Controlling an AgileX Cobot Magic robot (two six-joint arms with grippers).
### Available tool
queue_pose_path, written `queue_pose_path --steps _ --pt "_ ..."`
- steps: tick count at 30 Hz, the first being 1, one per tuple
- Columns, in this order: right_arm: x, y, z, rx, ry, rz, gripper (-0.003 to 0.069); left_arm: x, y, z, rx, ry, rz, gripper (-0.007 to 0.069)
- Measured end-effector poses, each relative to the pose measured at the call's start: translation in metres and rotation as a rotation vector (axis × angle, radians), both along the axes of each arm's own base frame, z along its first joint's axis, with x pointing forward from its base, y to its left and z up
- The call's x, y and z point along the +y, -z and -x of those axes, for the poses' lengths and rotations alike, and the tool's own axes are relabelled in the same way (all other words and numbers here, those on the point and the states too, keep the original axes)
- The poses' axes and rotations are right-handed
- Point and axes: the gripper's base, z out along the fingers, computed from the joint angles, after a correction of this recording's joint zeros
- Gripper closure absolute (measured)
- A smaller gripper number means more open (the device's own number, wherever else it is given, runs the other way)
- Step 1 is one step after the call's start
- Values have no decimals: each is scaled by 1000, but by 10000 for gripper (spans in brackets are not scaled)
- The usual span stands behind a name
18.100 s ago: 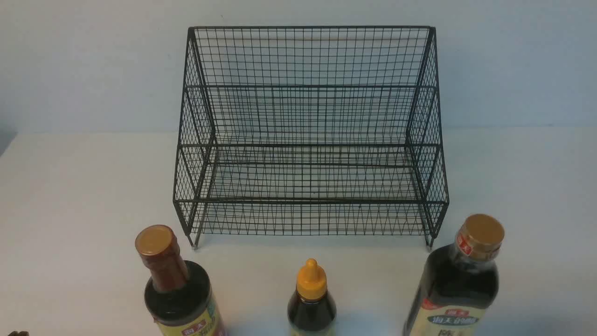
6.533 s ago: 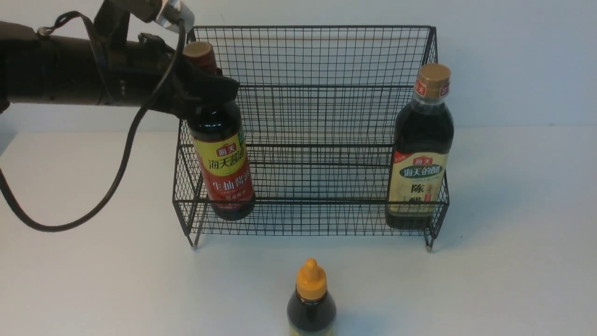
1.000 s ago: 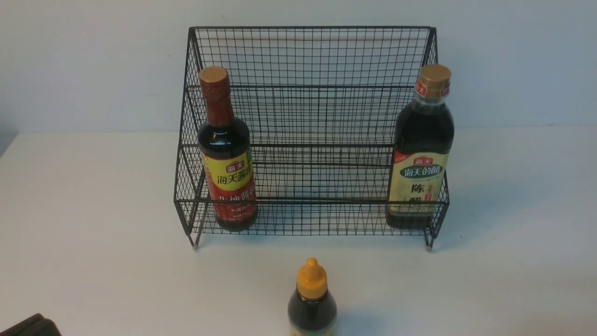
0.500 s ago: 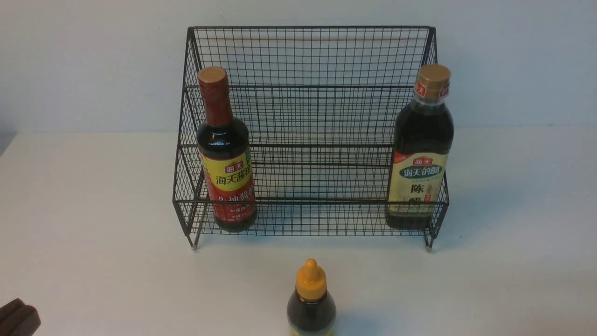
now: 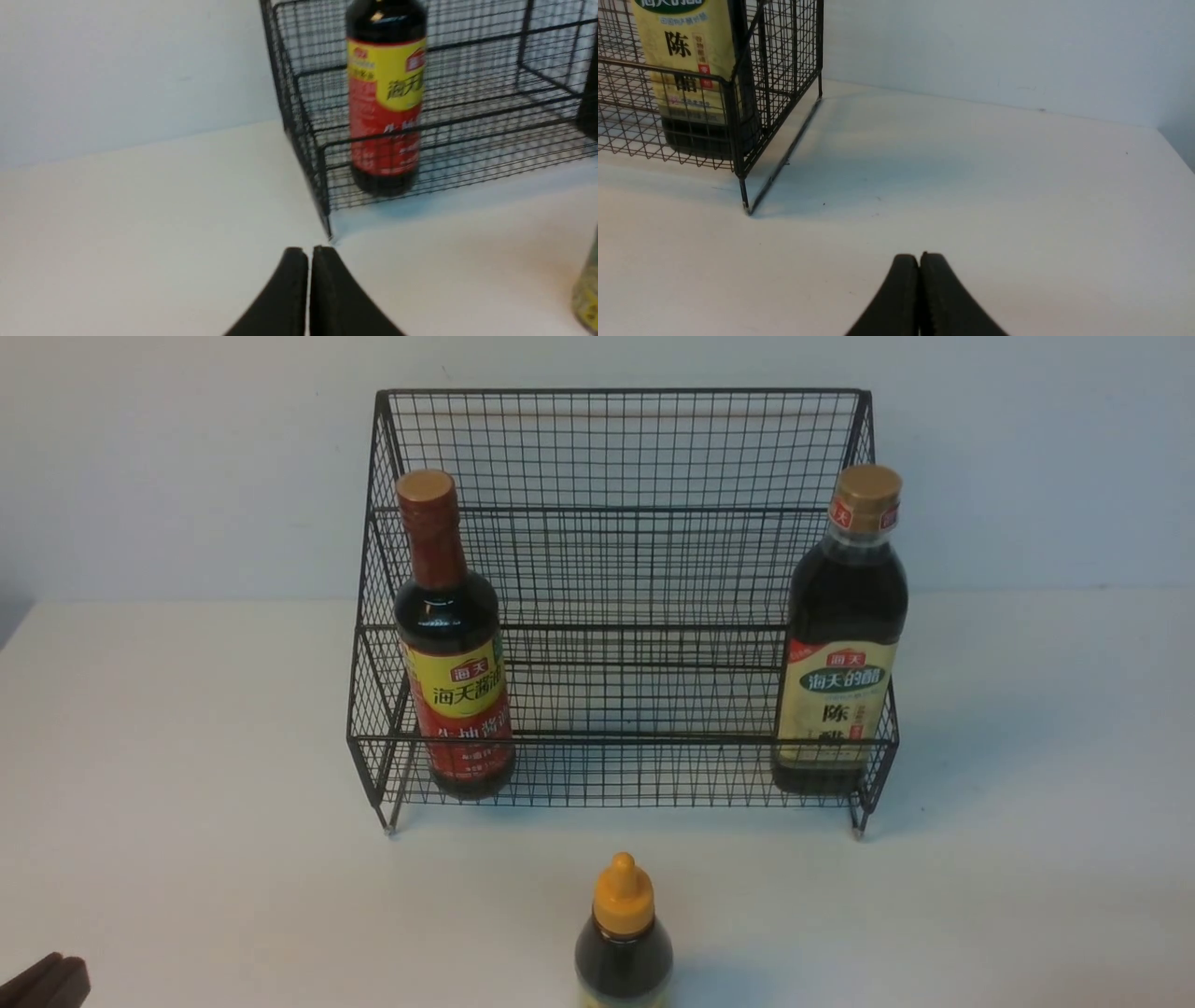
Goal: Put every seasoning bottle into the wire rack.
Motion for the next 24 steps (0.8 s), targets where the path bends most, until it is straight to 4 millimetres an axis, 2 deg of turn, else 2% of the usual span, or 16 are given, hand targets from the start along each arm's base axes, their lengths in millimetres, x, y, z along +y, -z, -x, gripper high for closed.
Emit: queue_pose_path --steps 5,13,24 --pt "0 0 0 0 0 0 673 11 22 -8 12 -128 54 629" --pt "0 0 0 0 0 0 673 16 45 -11 45 -176 18 629" --pt "0 0 0 0 0 1 673 14 49 -10 80 -134 -16 629"
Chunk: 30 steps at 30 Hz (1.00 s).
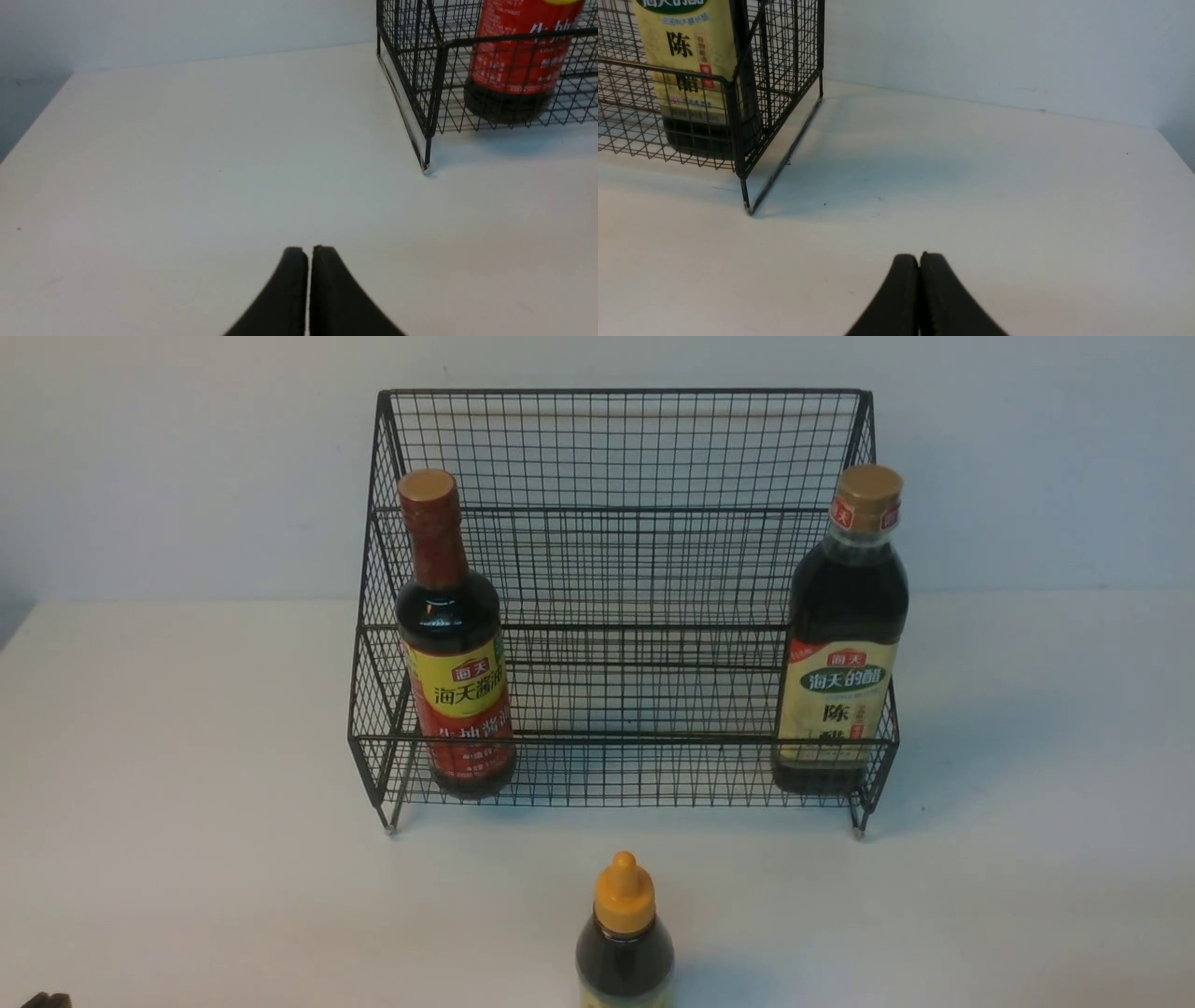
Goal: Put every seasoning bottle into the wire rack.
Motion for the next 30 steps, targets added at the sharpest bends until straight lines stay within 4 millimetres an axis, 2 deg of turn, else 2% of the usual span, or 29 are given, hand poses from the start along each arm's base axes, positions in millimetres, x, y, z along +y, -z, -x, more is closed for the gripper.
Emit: queue_pose_path --steps 30 --pt "0 0 0 0 -2 10 673 2 0 0 5 -46 5 629"
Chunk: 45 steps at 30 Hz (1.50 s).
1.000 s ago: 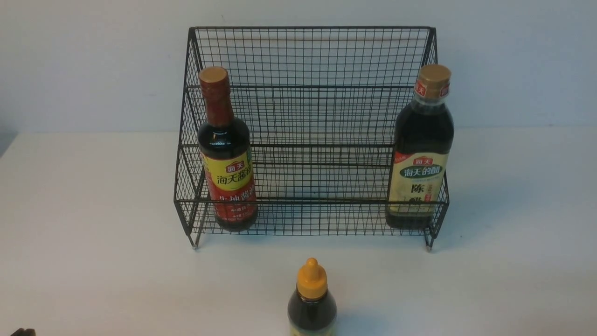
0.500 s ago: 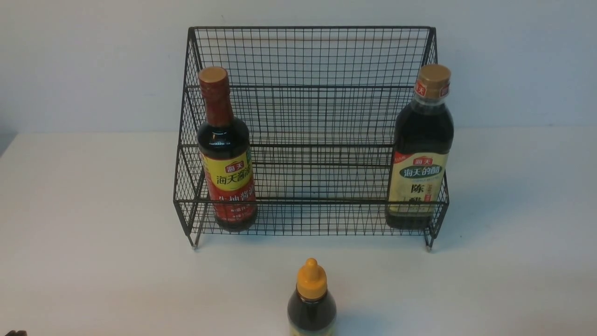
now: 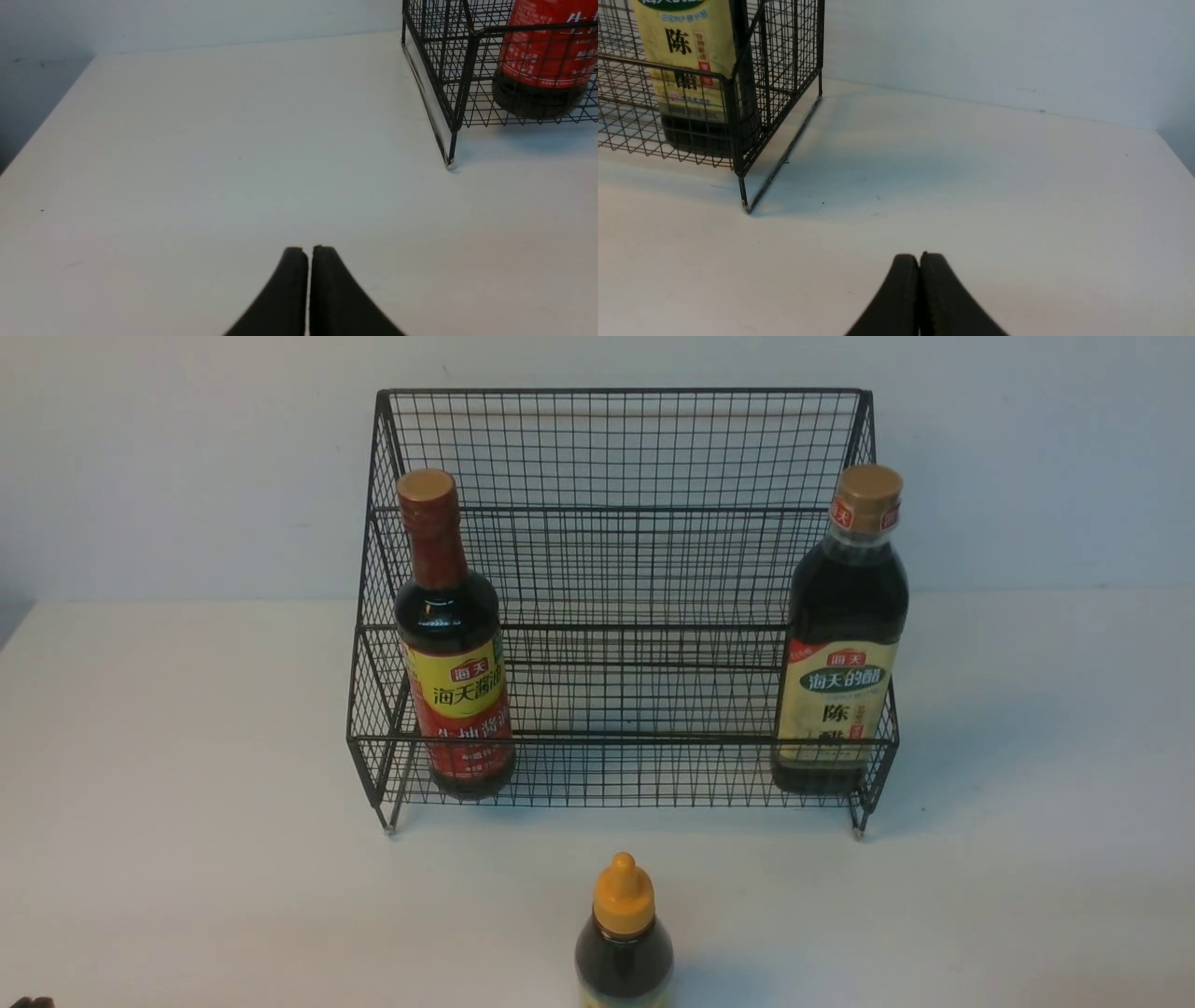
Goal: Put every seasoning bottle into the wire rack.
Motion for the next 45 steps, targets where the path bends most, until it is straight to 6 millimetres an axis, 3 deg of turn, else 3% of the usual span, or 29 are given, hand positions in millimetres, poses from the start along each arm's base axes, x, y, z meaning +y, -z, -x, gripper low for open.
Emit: queue_pose_path --steps 45 --pt "0 0 0 0 4 -18 673 0 0 0 1 -1 4 629"
